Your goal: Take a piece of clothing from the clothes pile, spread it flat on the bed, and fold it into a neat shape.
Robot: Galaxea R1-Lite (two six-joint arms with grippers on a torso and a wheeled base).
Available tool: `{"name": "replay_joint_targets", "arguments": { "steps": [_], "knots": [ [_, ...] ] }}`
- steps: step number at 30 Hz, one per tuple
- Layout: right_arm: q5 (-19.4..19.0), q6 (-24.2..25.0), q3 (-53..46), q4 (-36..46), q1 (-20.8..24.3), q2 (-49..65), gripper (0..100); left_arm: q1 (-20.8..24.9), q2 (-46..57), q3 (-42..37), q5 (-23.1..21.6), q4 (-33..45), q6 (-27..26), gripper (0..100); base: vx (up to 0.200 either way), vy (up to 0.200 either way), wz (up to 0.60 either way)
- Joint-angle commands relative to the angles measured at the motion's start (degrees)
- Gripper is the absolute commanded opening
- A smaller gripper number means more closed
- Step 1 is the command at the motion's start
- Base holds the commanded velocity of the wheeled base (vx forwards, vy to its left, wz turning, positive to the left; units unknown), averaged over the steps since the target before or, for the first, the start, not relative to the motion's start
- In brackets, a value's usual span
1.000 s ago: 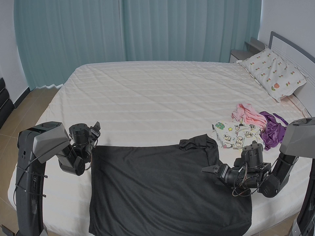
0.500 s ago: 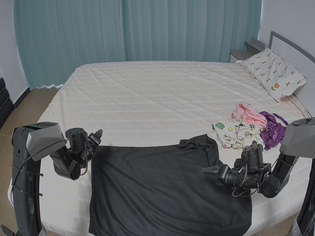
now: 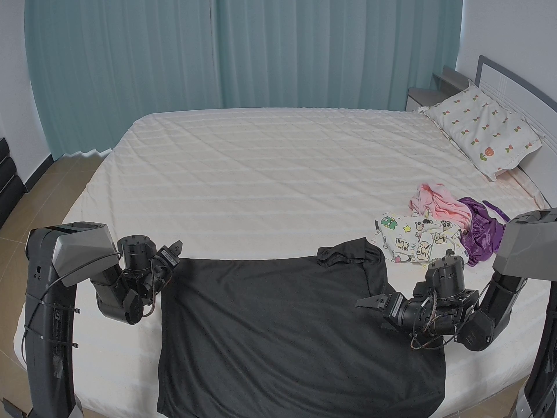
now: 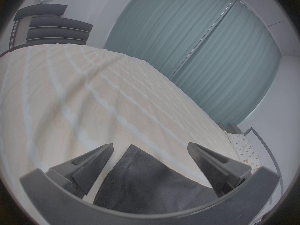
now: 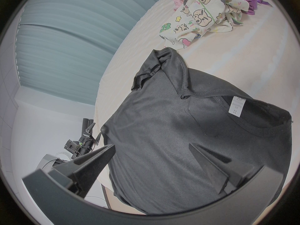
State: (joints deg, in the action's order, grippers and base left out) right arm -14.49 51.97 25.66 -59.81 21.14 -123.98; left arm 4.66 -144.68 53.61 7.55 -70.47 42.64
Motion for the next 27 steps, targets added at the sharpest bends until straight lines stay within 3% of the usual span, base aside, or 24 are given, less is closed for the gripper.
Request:
{"name": "replay_joint_targets", "arguments": {
  "steps": [1,17,25,26,27],
  "knots": [
    [0.0,0.0,0.0,0.0,0.0,0.0,100,0.0,-1.1,0.0,-0.2,0.1,0.0,100,0.000,0.000,0.00],
    [0.0,0.1,0.0,0.0,0.1,0.0,100,-0.7,0.9,-1.2,-1.7,1.7,0.5,100,0.000,0.000,0.00],
    [0.0,0.0,0.0,0.0,0.3,-0.1,100,-0.4,0.4,0.1,-4.8,6.0,0.2,100,0.000,0.000,0.00],
    [0.0,0.0,0.0,0.0,0.3,-0.3,100,-0.4,0.3,0.5,-4.7,6.1,0.2,0,0.000,0.000,0.00],
    [0.0,0.0,0.0,0.0,0.2,-0.3,100,-0.5,0.1,0.8,-4.7,6.1,0.3,0,0.000,0.000,0.00]
  ]
}}
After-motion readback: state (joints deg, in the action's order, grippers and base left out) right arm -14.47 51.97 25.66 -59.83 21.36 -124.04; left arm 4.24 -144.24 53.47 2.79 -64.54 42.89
